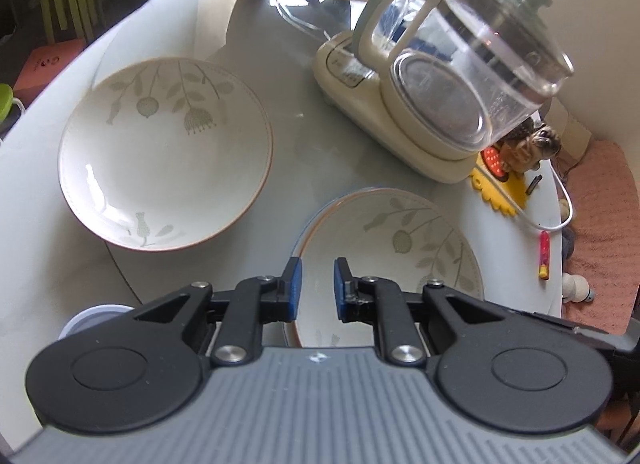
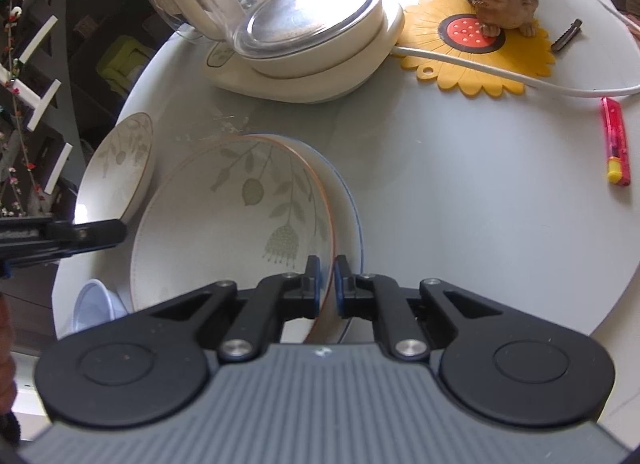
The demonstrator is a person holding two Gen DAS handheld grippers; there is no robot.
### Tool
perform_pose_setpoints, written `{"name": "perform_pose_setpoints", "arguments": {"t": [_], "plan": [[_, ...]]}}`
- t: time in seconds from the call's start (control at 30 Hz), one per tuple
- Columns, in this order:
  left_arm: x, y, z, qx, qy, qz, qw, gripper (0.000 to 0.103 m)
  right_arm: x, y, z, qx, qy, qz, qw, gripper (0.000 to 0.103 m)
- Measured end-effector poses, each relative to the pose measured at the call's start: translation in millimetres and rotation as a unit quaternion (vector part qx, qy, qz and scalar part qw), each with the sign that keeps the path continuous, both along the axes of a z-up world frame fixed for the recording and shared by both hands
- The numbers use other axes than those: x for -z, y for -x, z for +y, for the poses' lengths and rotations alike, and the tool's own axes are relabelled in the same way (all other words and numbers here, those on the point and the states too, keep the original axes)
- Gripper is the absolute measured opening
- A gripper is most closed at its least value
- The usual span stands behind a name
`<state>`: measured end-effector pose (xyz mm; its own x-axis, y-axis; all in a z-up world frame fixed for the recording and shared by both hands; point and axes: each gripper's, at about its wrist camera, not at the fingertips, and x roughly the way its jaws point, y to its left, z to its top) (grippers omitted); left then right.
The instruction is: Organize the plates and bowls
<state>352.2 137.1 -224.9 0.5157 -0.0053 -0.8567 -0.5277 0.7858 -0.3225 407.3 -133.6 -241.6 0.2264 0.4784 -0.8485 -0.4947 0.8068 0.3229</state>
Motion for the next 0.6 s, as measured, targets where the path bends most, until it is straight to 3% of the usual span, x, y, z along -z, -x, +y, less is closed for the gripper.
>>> {"name": "perform_pose_setpoints", "arguments": {"t": [0.27, 0.43, 0.6], "plan": [[-32, 18, -11, -0.002, -0.042, -0.003, 0.9991, 0.018, -31, 4, -10, 0.019, -0.003, -0.039, 0.999, 0.012], [-59, 27, -24, 0.018, -0.086, -0.003, 0.9961, 0.018, -67, 15, -17, 0.019, -0.031, -0.060, 0.998, 0.012], [-88, 41, -35, 0.038, -0.096, -0.018, 0.9945, 0.018, -107, 33, -28, 0.028, -0.063, -0.084, 0.994, 0.012]]}}
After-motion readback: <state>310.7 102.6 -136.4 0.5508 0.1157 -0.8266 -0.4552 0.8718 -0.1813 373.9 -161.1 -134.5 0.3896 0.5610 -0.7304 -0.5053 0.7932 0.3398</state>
